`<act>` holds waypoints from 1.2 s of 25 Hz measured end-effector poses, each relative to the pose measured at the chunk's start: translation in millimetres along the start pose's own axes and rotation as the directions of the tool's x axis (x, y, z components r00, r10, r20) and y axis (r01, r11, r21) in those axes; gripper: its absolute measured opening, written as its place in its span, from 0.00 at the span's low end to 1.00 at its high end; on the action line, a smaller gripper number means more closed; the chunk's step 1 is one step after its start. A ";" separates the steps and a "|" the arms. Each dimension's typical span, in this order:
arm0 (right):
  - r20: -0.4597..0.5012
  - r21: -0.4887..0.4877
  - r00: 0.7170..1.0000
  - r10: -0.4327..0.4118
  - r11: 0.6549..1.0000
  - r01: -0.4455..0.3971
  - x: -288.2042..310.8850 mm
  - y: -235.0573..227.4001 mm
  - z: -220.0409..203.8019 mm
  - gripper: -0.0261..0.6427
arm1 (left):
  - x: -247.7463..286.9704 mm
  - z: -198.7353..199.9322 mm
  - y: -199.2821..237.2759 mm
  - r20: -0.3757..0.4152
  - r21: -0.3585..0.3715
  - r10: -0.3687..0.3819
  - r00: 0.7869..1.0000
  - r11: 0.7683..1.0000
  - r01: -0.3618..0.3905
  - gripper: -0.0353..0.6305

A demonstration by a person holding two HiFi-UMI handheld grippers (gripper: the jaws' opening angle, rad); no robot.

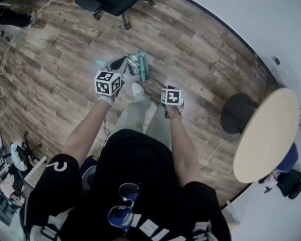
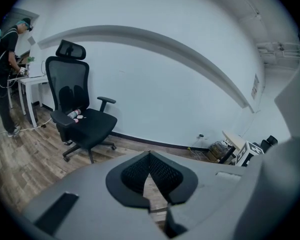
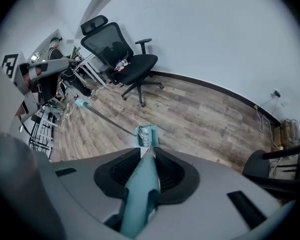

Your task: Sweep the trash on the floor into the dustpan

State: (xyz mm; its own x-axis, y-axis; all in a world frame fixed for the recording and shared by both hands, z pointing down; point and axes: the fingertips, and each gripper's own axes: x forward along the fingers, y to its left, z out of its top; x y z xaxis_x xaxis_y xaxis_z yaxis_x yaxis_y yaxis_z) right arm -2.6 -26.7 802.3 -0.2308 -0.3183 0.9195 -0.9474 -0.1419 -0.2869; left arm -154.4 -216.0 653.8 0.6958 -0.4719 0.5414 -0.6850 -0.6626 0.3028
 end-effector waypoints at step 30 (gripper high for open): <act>0.450 -0.172 0.893 0.023 0.983 0.062 -278.4 -160.4 143.5 0.17 | -90.0 87.9 -172.1 0.323 -0.116 0.284 0.903 0.959 -0.260 0.05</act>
State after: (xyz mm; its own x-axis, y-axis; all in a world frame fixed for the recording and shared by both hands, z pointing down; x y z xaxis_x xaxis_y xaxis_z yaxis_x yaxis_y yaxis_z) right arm 245.4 -49.8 553.7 -0.1276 -0.7092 0.6934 -0.9839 0.0024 -0.1786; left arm -80.1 -110.6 484.1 0.5037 -0.8017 0.3218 -0.8624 -0.4454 0.2405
